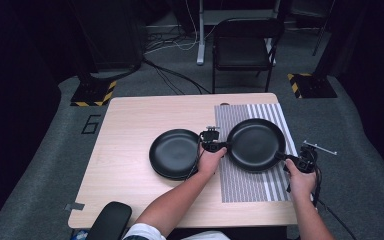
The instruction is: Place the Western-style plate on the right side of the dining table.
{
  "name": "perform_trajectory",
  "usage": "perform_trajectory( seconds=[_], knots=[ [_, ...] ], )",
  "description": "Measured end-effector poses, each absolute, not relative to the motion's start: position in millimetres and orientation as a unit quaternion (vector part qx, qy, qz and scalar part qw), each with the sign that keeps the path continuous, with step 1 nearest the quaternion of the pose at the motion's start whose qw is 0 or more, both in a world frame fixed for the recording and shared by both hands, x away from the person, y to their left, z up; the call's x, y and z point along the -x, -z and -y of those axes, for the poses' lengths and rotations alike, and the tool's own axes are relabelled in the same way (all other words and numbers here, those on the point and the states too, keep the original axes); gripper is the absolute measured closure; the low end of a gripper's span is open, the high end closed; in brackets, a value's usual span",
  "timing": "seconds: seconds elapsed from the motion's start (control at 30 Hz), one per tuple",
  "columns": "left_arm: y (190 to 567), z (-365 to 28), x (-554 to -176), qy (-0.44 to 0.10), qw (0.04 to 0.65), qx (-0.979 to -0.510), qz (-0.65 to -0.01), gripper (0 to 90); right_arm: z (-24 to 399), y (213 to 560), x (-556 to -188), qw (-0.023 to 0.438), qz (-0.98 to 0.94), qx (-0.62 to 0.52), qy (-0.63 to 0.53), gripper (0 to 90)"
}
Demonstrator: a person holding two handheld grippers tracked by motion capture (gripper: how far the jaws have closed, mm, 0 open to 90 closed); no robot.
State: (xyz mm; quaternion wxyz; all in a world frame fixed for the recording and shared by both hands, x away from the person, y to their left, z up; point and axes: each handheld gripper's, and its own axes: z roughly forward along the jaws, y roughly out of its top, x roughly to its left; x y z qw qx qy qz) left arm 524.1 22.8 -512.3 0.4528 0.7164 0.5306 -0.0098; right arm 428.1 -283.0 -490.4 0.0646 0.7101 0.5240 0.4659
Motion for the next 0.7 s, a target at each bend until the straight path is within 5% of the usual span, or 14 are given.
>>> perform_trajectory(
  seconds=[0.7],
  knots=[
    [516.3, -19.3, -525.0, 0.005, 0.431, -0.727, -0.535, 71.9, 284.7, 500.7, -432.9, 0.059, -0.528, -0.716, -0.454, 77.1]
  ],
)
